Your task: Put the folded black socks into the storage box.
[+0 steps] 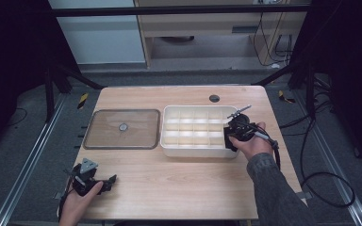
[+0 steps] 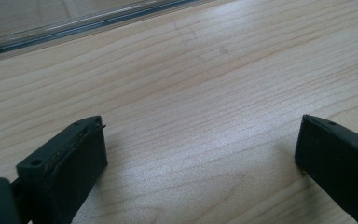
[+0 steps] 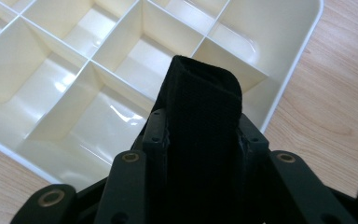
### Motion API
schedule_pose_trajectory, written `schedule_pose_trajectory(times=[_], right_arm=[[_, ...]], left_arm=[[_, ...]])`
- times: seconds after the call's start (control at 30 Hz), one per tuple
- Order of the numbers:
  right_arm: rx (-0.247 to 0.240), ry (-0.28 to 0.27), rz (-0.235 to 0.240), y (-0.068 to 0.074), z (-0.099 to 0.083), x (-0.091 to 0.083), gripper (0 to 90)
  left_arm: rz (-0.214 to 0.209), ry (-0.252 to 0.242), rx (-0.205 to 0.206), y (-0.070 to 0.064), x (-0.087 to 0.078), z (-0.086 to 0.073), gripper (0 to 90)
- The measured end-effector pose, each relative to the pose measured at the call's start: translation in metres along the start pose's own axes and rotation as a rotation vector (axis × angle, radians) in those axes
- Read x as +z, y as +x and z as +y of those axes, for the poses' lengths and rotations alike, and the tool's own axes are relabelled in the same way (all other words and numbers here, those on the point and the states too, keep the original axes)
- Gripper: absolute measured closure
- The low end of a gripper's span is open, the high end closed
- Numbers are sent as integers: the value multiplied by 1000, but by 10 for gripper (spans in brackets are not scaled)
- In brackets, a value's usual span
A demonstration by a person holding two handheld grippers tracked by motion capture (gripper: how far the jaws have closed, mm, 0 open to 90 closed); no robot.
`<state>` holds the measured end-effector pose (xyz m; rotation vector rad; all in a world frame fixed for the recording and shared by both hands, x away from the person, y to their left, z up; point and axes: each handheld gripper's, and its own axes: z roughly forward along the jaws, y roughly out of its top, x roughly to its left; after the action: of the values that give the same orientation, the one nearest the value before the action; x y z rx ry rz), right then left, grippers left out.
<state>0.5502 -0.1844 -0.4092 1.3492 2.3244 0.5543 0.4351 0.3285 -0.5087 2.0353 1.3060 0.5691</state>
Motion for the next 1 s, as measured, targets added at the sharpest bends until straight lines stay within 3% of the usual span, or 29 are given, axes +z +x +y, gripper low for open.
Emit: schedule_pose_trajectory(times=[1.0], right_arm=[[8,19,21,1,-4,7,637]], left_arm=[[0,0,-1,0,0,0,11]])
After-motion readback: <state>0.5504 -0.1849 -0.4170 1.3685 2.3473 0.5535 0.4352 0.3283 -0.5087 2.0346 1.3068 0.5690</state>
